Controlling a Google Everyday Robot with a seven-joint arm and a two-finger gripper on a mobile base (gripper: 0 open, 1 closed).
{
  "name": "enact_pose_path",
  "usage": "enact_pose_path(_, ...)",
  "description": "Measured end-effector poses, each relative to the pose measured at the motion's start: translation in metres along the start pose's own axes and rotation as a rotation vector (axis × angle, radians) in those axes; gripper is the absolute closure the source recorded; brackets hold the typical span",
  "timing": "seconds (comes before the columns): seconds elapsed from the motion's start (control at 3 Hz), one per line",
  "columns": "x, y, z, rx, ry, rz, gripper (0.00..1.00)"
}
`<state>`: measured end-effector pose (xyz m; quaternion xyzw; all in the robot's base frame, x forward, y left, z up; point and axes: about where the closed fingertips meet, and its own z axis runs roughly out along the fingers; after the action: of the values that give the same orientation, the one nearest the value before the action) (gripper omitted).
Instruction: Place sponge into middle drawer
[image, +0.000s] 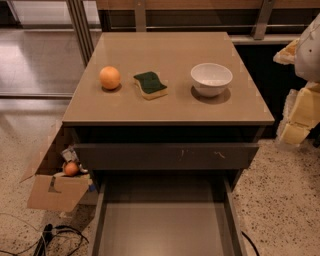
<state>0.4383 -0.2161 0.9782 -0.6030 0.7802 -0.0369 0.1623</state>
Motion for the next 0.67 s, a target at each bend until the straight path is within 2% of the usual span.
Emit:
enact_pose_path(0.33, 0.0, 0.0, 0.0, 0.0, 0.0, 0.0, 0.0)
enact_pose_path(0.67, -0.017, -0.01, 0.005, 0.009, -0.011, -0.052, 0.0)
